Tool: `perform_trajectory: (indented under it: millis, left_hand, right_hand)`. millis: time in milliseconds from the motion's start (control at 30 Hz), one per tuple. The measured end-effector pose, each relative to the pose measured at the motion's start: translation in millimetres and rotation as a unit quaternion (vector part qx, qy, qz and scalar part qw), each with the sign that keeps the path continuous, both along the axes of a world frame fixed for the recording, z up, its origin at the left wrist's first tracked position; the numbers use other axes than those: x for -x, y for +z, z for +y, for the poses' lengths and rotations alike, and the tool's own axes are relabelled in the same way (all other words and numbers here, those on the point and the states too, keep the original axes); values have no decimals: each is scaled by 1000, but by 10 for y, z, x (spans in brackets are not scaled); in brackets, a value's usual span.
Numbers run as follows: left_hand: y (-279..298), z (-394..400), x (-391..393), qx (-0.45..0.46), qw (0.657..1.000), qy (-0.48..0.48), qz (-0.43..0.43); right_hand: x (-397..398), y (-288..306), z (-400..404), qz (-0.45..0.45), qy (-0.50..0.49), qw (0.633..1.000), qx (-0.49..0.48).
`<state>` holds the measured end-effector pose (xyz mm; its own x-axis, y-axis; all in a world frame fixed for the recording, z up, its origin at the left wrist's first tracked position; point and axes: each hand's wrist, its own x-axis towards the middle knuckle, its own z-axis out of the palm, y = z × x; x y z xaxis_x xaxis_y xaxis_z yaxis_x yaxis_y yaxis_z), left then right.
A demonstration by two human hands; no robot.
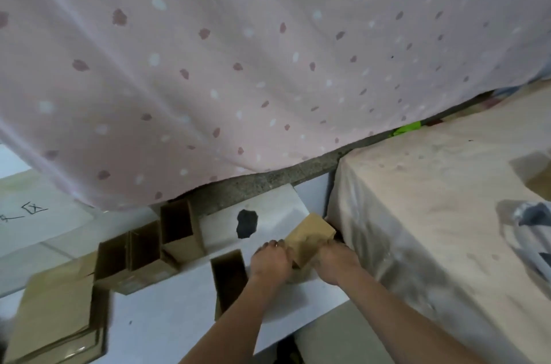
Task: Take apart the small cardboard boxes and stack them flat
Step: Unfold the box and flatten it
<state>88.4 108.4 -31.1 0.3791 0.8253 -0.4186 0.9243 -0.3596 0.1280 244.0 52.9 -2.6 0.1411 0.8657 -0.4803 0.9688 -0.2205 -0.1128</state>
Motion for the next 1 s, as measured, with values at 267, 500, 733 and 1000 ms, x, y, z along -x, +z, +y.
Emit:
perform_trajectory:
  millis: [267, 500, 733, 1000]
  left_hand:
    - [-456, 268, 22, 53, 993, 82, -73]
    - [-695, 225, 33, 97, 975, 142, -141]
    - [-710, 179, 94, 74, 976, 138, -150]
    - [-396, 227, 199, 8, 965, 210, -156]
  right_hand:
    - [72, -161, 593, -56, 146, 988, 15]
    - [106, -474, 762, -159, 281, 945, 53]
    - [73, -641, 834, -168, 307, 937, 25]
    - [-248, -462, 1012, -89, 270, 958, -46]
